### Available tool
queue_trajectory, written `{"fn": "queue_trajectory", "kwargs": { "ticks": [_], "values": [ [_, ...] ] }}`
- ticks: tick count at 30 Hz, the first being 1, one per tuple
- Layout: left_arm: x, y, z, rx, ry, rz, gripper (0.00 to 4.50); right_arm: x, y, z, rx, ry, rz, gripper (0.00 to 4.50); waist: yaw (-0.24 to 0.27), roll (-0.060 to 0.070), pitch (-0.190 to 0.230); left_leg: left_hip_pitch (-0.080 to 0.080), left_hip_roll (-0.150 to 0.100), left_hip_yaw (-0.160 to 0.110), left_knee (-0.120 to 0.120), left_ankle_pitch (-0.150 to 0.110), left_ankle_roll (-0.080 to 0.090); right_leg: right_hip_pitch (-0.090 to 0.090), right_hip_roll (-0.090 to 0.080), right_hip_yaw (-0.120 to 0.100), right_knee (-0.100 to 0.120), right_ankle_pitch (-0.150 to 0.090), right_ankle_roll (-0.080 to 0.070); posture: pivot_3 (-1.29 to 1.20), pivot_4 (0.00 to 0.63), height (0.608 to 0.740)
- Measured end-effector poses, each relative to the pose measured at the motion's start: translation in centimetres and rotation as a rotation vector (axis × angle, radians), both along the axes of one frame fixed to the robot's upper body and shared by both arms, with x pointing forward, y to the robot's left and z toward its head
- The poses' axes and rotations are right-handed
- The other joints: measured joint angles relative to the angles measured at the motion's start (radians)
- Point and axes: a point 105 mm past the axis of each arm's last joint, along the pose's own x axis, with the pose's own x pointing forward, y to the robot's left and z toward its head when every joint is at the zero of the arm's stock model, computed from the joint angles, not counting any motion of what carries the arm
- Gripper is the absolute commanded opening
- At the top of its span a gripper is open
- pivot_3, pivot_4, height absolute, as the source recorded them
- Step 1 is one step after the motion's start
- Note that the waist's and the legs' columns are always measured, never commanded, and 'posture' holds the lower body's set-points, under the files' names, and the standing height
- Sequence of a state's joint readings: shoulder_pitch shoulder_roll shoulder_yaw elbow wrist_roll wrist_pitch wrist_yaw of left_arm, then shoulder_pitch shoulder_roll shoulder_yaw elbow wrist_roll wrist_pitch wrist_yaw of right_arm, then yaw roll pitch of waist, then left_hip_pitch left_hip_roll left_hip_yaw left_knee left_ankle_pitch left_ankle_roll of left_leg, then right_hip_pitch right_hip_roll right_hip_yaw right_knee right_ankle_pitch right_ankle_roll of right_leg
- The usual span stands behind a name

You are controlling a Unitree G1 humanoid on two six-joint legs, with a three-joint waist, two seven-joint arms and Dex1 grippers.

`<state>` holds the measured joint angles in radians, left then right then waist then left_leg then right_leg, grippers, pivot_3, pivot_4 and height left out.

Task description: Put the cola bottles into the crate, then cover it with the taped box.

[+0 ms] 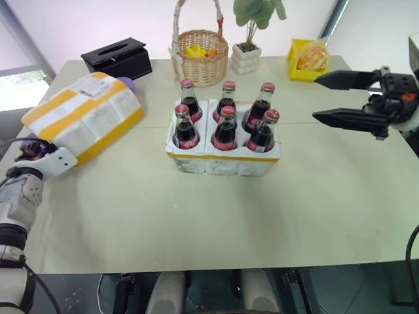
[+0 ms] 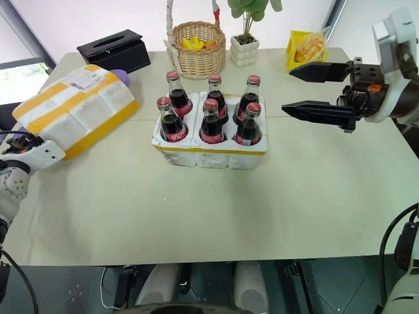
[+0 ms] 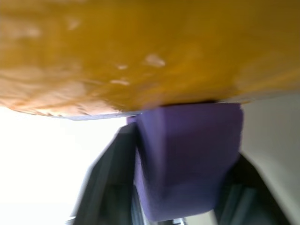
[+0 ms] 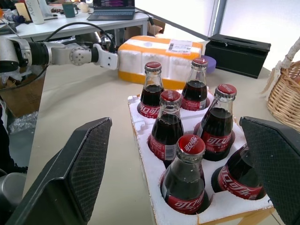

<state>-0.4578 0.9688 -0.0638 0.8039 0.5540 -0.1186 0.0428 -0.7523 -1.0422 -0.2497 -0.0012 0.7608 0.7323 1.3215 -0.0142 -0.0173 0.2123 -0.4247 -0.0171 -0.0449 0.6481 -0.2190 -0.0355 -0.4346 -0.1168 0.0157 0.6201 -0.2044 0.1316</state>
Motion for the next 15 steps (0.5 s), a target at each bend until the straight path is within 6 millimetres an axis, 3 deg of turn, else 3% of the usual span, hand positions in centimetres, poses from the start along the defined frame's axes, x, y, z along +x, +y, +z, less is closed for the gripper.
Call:
{"fn": "queue_trajectory", "kwargs": {
  "ticks": [10,13,15],
  "values": [
    [-1.0,1.1,0.7,0.023,0.017,0.011,0.56,-0.1,0.1,-0.3,-0.009,-0.007,0.001,4.50,-0.005,0.000,0.000,0.000,0.000,0.000,0.000,0.000,0.000,0.000,0.000,0.000,0.000,0.000,0.000,0.00,0.150,0.740],
    [-1.8,1.8,2.0,0.043,0.009,0.016,0.56,0.0,0.1,-0.3,-0.011,-0.011,0.005,4.50,-0.004,0.000,0.000,0.000,0.000,0.000,0.000,0.000,0.000,-0.001,0.000,0.000,0.000,0.000,0.000,0.00,0.150,0.740],
    [-2.3,2.4,4.2,0.069,-0.012,0.019,0.56,0.1,0.1,-0.4,-0.014,-0.011,0.001,4.50,-0.003,0.000,0.000,0.000,0.000,0.000,0.000,0.000,0.000,-0.001,0.000,0.000,0.000,0.000,0.000,0.00,0.150,0.740]
  ]
}}
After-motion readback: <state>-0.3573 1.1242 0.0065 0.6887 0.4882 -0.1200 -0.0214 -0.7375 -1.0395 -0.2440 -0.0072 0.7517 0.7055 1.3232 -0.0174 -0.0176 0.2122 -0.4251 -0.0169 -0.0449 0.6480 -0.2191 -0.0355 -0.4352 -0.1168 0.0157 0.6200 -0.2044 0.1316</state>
